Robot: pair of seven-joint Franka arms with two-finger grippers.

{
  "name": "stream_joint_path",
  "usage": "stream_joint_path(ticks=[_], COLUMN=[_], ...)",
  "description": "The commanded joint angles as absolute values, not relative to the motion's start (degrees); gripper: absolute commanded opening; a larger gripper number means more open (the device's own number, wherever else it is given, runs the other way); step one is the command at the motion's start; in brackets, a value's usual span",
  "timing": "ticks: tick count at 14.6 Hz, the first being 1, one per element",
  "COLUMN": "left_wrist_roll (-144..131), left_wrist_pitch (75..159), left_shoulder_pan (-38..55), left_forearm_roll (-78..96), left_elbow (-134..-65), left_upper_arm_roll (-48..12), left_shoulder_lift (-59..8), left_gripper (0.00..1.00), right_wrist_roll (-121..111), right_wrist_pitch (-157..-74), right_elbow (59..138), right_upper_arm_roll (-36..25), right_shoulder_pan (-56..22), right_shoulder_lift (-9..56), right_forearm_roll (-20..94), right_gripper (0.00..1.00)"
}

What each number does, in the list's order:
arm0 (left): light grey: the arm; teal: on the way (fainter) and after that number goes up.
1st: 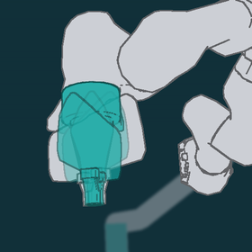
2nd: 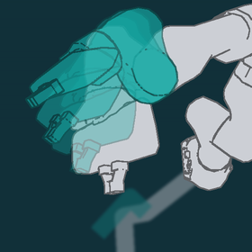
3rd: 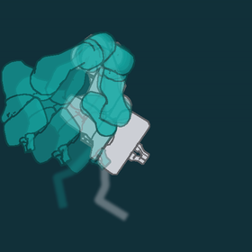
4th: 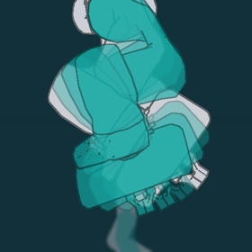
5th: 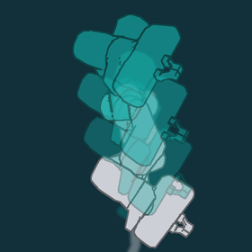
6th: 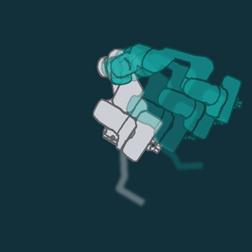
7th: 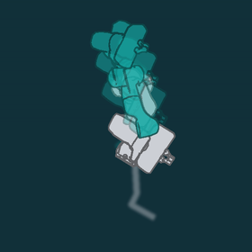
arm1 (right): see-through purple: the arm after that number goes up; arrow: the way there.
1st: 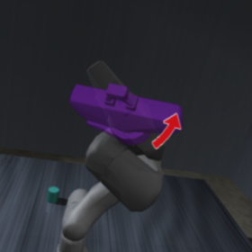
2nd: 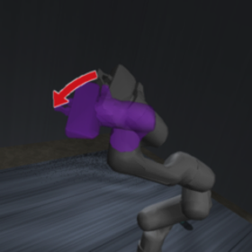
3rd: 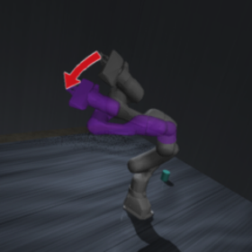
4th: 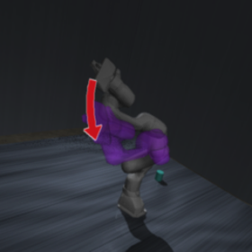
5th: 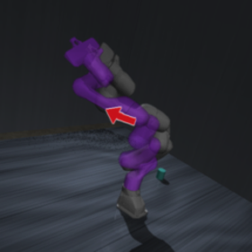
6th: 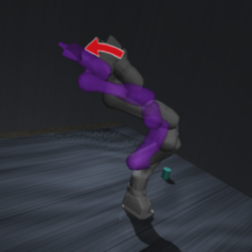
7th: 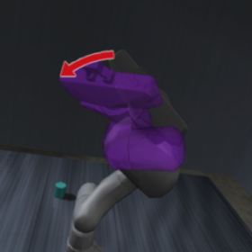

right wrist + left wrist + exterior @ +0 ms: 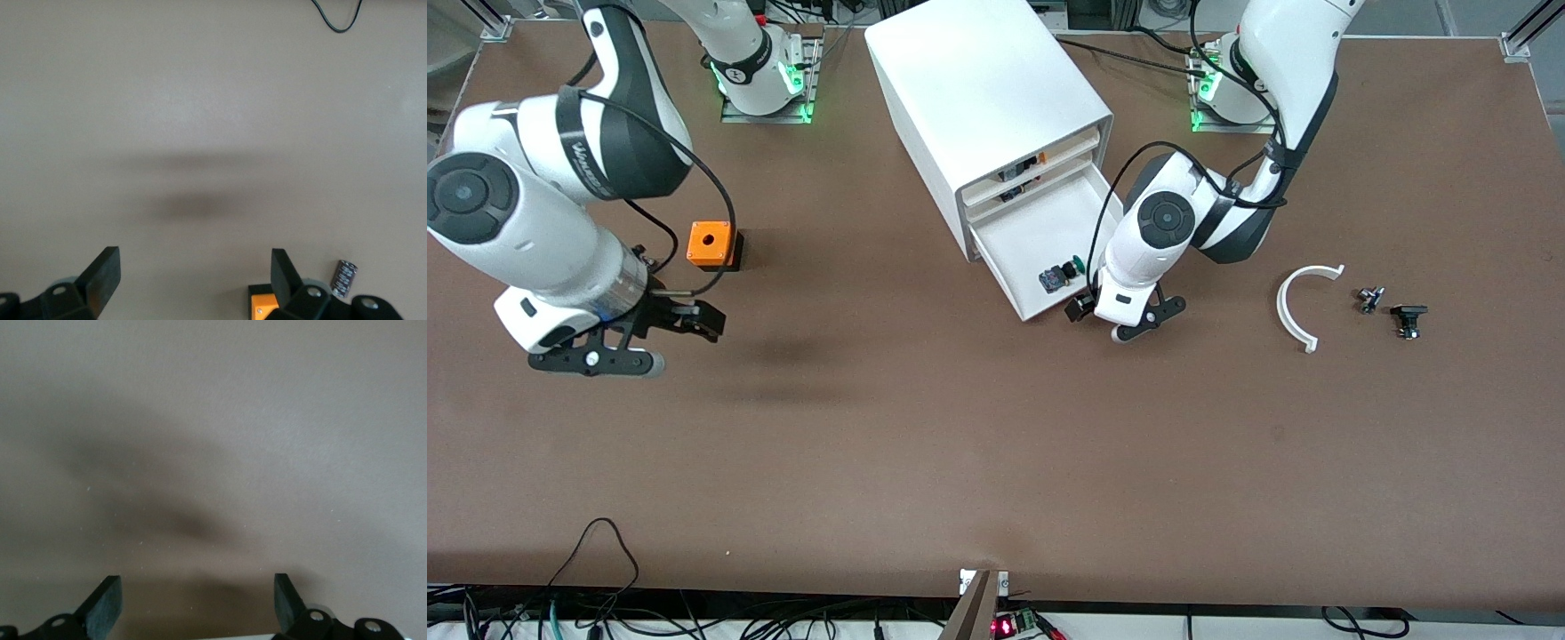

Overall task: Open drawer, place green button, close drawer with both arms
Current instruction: 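Push the drawer shut with the left gripper while the right gripper withdraws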

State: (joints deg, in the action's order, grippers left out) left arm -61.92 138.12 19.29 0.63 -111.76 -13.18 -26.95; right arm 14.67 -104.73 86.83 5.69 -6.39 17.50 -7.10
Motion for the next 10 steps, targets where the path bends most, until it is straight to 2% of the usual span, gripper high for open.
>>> stream_joint_path(ticks=[1,5,10], left_wrist_roll=[-65.3,-65.48,-65.83], left_wrist_pitch=[138.78,137.73,137.11], left_shoulder_pan=[21.62,21.62,21.36], left_forearm_roll=[0.26,0.26,0.44], left_elbow=[-112.41,-113.46,-114.96], left_upper_arm_roll=[-12.66,-13.35,-17.74], left_shoulder_lift=[-27.33,-26.63,-26.19], left_gripper=[1.0,1.0,1.0], right_wrist_roll=[11.18,7.74,4.67], right_wrist_pitch=[-104.86,-100.12,-97.47], right_elbow=[93.07,94.22,96.23], right_upper_arm_roll=[4.75,-0.08,-1.76], right_shoulder_pan=[-6.06,-6.94,-6.51], right_shoulder_lift=[10.39,5.55,0.01], right_forearm_roll=[-4.49,-0.36,1.06], right_gripper=[1.0,1.0,1.0])
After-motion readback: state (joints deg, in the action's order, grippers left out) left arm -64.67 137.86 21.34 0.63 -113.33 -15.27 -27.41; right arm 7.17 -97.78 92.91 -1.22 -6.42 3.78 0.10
